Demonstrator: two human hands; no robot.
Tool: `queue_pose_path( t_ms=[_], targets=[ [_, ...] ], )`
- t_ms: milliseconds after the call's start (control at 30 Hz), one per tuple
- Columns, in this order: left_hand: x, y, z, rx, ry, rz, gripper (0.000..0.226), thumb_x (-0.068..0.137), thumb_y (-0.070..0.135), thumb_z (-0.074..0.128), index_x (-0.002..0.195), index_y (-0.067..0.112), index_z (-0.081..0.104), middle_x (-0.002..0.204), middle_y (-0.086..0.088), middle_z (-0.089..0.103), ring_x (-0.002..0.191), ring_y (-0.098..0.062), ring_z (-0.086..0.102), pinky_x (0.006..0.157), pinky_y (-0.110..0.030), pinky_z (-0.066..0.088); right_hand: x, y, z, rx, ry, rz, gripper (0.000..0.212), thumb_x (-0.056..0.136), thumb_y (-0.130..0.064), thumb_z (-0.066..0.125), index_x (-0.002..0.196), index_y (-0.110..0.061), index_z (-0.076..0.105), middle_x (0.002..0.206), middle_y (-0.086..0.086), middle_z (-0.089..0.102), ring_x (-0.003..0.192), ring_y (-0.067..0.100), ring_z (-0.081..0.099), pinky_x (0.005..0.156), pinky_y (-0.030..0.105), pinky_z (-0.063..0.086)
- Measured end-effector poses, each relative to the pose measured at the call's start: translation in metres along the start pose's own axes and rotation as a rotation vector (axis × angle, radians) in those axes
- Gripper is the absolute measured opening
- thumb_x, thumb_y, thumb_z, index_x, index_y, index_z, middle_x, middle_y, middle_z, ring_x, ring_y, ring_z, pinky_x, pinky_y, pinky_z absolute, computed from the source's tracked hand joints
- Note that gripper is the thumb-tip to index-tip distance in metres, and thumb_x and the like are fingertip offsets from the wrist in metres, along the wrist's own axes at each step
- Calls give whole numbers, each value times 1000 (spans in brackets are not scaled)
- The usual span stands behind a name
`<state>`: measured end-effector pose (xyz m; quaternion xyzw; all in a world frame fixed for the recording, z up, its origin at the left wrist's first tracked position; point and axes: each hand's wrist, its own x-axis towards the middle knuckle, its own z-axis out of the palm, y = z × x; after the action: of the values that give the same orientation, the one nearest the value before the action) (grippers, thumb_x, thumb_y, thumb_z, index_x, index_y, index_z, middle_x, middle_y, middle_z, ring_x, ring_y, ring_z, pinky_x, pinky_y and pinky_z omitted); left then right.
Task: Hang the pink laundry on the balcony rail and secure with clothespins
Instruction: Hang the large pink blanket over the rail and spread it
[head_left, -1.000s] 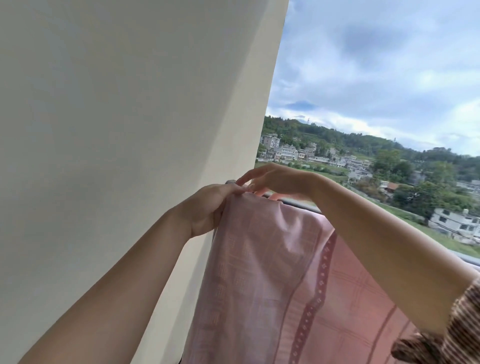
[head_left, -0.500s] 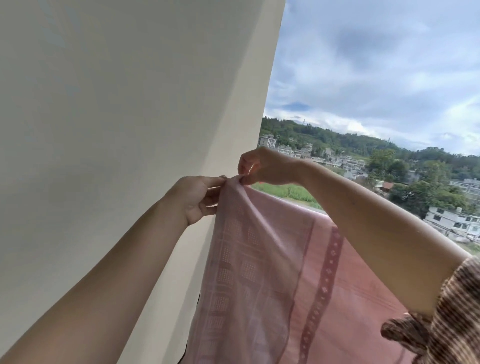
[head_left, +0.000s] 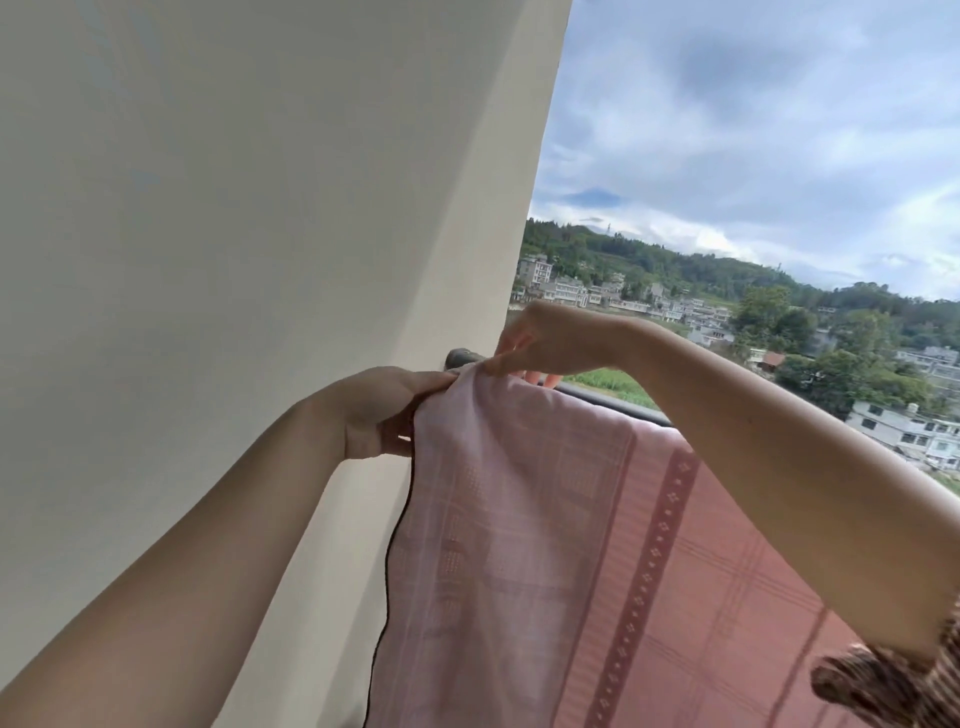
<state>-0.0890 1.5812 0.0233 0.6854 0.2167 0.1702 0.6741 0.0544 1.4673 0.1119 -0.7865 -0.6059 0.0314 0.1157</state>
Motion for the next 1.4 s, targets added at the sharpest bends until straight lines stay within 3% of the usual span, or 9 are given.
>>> queue_pose_path(
  t_ms=[167,367,467,567,700,867,1100,1233,1400],
  targets=[
    [3,29,13,-184,47,76,16,86,29,66,89,14,61,80,-2,60,71,-15,58,67,-29,53,-5,1,-7,26,36,68,28,96,-27,54,96,-2,67,84,7,71,82,26,71,73,35,59],
    [16,29,17,-444,314,264,7,80,3,67,77,7,63,69,-4,61,48,-10,58,45,-15,49,-6,0,-1,-84,194,84,41,95,-36,51,63,-11,53,60,4,47,57,16,43,54,28,35],
    [25,-10,-1,-598,437,212,18,75,-7,63,78,10,58,80,-10,61,62,-16,60,50,-21,48,-12,-2,13,-170,125,97,44,94,-44,49,90,-3,65,87,1,65,77,20,59,64,28,46],
    [24,-41,-12,-592,364,30,9,82,17,64,85,14,56,93,-7,60,75,-19,61,63,-29,51,-15,-5,25,-176,118,61,42,95,-38,48,101,0,65,96,-17,60,82,19,60,59,20,43],
    [19,-46,-11,-270,159,30,45,81,56,59,98,15,65,90,1,65,86,-18,62,84,-38,51,-13,-12,32,-181,141,63,39,98,-35,43,66,-15,53,65,-15,44,60,11,45,48,23,29],
    [20,-44,-4,-168,179,217,36,82,44,67,106,17,63,105,4,63,106,-17,57,94,-46,43,-19,-15,37,-126,153,84,40,98,-37,42,63,-18,45,62,-5,44,54,11,39,48,26,27],
    [22,-40,3,-361,168,355,5,90,25,62,88,23,57,83,3,59,76,-13,54,72,-33,45,-33,-15,62,-345,365,65,32,97,-42,38,90,-15,53,91,7,60,79,27,57,68,37,50],
    [26,-37,5,-426,285,435,7,89,26,63,84,23,61,84,6,62,74,-9,59,68,-29,48,-41,-19,75,-459,508,23,31,99,-34,36,98,-9,54,87,3,52,73,23,51,66,38,46],
    [32,-58,6,-275,80,290,45,85,52,60,111,17,60,108,-2,62,97,-20,59,89,-45,50,-41,-16,77,-331,632,55,30,95,-21,39,73,-6,53,72,9,57,64,29,55,59,41,48]
  ],
)
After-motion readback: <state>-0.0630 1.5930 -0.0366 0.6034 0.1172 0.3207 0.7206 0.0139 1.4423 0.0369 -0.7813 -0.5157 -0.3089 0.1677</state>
